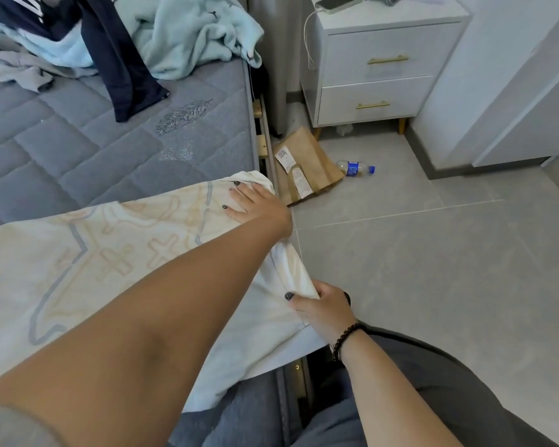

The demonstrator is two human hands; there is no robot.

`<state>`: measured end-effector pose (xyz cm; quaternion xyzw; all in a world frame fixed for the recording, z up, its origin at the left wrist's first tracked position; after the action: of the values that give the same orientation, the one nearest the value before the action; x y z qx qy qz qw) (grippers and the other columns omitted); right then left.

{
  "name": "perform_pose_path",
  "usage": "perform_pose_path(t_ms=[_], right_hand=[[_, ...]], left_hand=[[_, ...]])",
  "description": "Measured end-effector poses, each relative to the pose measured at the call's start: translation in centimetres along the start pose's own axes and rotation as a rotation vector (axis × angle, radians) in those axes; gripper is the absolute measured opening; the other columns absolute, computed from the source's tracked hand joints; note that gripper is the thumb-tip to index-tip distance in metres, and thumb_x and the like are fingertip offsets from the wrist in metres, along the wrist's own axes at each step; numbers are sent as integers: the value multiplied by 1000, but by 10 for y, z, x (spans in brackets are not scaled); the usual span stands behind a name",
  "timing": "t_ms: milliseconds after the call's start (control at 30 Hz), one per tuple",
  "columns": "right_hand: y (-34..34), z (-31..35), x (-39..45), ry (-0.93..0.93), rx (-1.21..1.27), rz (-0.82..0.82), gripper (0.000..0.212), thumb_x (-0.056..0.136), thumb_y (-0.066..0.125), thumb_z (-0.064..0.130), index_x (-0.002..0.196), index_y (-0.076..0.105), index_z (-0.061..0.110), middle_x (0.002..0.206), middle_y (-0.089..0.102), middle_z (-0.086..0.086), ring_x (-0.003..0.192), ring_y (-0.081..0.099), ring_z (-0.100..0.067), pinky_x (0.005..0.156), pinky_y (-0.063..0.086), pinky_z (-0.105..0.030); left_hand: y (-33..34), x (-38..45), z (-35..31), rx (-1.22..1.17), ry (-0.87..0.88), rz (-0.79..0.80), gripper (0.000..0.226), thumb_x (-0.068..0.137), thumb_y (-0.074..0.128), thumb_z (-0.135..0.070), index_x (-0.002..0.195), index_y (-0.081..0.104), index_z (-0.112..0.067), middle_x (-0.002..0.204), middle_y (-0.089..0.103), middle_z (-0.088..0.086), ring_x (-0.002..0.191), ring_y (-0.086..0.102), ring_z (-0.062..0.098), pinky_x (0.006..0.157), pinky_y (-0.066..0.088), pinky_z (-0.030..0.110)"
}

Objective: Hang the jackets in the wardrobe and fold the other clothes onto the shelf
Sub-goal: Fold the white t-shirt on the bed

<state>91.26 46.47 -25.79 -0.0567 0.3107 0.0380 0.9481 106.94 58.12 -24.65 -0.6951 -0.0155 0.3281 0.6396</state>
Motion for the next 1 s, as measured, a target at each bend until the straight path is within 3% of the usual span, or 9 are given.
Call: perform_pose_path(t_ms=[100, 233, 333, 433, 533, 667, 733, 800, 1000], right_hand=[[1, 13, -11, -5, 82, 39, 3, 80, 68, 4, 81, 70, 4, 69, 63, -1, 62, 61, -12, 51, 45, -16], [24, 42, -36, 63, 188, 260, 17, 75, 69, 9, 92, 72, 10, 83, 73, -8, 70, 70, -20, 56, 53, -26], [59, 69, -56, -7, 100, 368, 38, 65, 67, 17, 103, 69, 12, 92, 73, -8, 78, 69, -20, 64, 54, -28], [105, 91, -72, -97, -83, 481, 28, 80, 67, 13, 107, 65, 19, 101, 72, -3, 91, 67, -19, 75, 52, -28], [159, 110, -84, -169, -298, 590, 19, 90, 59, 13, 105, 61, 23, 95, 68, 5, 80, 64, -5, 65, 48, -16], [238, 112, -99, -224, -523, 669, 25, 86, 62, 23, 108, 57, 13, 96, 64, -15, 74, 57, -17, 60, 45, -26], [277, 104, -106, -234, -568, 695, 26, 85, 62, 25, 105, 53, 12, 86, 55, -6, 67, 51, -16, 47, 42, -22], [315, 95, -112, -260, -629, 706, 35, 85, 61, 30, 114, 47, 18, 92, 49, 3, 70, 48, -13, 46, 41, -20], [401, 61, -123, -297, -823, 768, 55, 84, 54, 33, 134, 35, 23, 122, 52, 0, 97, 59, -25, 83, 52, -35]], left_hand=[[-21, -11, 12, -46, 129, 86, 81, 97, 48, -21, 152, -9, -4, 159, 3, 23, 147, 3, 41, 114, 16, 58], [-65, -29, 44, -51, 294, -28, 82, 94, 51, -12, 152, -6, -1, 144, 43, 19, 131, 44, 36, 100, 40, 43], [-96, -28, 90, -206, 257, -70, 84, 93, 53, -10, 152, -6, -3, 144, 42, 20, 130, 45, 38, 100, 40, 43], [-118, -21, 151, -474, 209, -75, 74, 93, 55, -9, 148, 7, 1, 139, 45, 22, 125, 48, 37, 92, 42, 40], [-127, -14, 225, -645, 160, -95, 45, 93, 53, -9, 129, 30, 1, 121, 50, 18, 105, 53, 31, 76, 38, 33], [-119, -1, 327, -858, 117, -85, 16, 89, 42, -4, 97, 55, 1, 87, 54, 13, 81, 53, 28, 61, 39, 31], [-112, 5, 372, -950, 81, -57, 20, 86, 35, 1, 75, 50, -8, 73, 49, 7, 68, 47, 24, 55, 37, 26], [-106, 10, 409, -1006, 45, -27, 21, 85, 34, 2, 81, 52, -7, 77, 50, 8, 71, 46, 22, 63, 36, 28], [-82, 24, 481, -1092, -50, 8, 33, 86, 33, 1, 101, 61, -3, 87, 52, 11, 78, 48, 25, 65, 37, 33]])
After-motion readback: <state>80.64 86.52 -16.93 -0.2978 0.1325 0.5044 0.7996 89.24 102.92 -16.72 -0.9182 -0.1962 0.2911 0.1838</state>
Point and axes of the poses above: each hand's wrist, its own x-axis towards the middle knuckle, its own y-axis out of the palm, z = x × y, the point moved 4 cm from there along x, towards the middle knuckle
